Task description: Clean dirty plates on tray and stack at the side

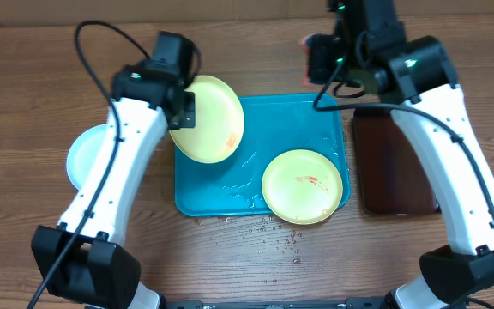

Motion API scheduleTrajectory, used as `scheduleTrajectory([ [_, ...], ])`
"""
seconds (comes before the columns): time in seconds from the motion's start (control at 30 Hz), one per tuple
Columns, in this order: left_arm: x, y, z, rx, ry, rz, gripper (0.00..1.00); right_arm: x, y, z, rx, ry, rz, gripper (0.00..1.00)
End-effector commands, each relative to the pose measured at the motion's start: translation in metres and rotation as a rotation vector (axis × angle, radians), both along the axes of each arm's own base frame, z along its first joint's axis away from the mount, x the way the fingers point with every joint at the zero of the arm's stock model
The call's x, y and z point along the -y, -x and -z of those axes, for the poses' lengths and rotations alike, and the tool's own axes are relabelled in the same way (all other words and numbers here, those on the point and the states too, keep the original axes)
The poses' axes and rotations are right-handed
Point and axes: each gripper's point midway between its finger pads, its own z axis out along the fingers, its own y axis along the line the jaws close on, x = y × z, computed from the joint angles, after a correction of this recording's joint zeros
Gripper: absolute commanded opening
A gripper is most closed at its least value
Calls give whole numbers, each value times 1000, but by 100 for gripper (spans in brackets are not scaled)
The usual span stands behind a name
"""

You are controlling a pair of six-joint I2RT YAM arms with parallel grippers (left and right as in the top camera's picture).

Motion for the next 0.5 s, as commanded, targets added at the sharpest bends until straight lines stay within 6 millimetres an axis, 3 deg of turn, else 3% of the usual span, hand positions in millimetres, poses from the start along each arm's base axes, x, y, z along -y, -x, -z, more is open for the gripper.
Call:
scheduleTrajectory([
  [0.0,-18,7,-36,141,-285,-126,4,29,-3,-3,-10,9,71,4],
  [0.23,-3,29,-71,350,-516,-226,4,52,-6,1,-30,16,121,4],
  [0.47,17,41,-99,514,-617,-212,4,58,-5,3,-42,21,133,4],
])
